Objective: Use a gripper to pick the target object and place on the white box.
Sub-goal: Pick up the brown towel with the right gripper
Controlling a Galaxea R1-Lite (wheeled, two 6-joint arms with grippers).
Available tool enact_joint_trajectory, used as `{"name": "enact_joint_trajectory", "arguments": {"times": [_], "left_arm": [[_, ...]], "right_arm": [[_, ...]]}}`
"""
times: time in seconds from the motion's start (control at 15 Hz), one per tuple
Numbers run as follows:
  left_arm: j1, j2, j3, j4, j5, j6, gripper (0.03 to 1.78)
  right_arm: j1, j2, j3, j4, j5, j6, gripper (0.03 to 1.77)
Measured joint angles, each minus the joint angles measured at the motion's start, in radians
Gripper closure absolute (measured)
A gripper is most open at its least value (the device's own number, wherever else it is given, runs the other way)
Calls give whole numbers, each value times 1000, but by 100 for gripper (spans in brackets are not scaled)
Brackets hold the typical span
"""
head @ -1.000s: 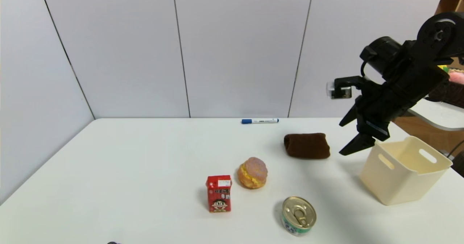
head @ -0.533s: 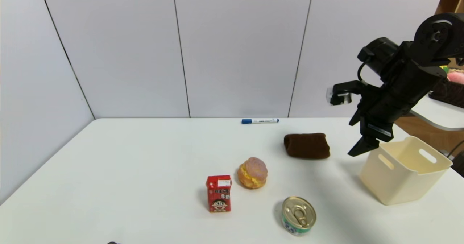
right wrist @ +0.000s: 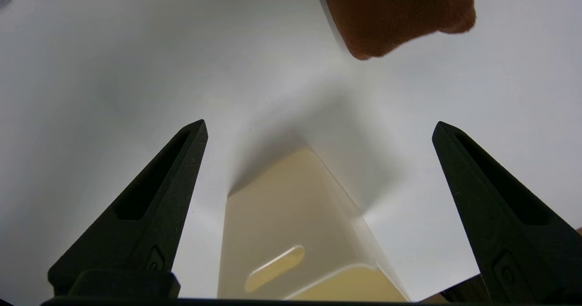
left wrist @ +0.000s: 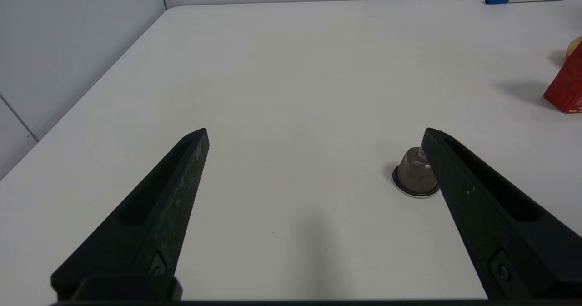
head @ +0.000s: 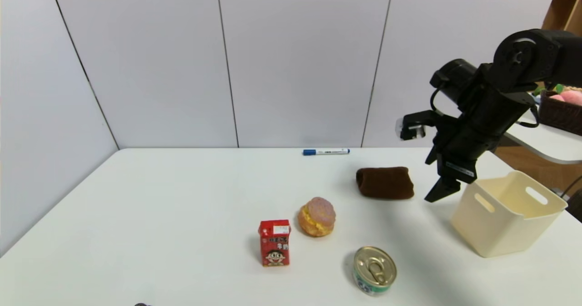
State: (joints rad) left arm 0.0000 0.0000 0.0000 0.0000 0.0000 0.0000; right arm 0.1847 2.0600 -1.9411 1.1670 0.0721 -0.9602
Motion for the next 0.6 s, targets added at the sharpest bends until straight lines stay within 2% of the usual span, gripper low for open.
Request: {"name": "enact_joint_trajectory", "arguments": {"times": [0.27,0.47,0.6], "left_arm": [[0,0,0,0,0,0,12],[0,0,0,0,0,0,12],[0,0,0,0,0,0,12]], "right_arm": [[42,44,-14,-61,72,-7,9],[56,84,-21,-167,78,-10,9],[57,106,-29,-185,87,-10,9]]}}
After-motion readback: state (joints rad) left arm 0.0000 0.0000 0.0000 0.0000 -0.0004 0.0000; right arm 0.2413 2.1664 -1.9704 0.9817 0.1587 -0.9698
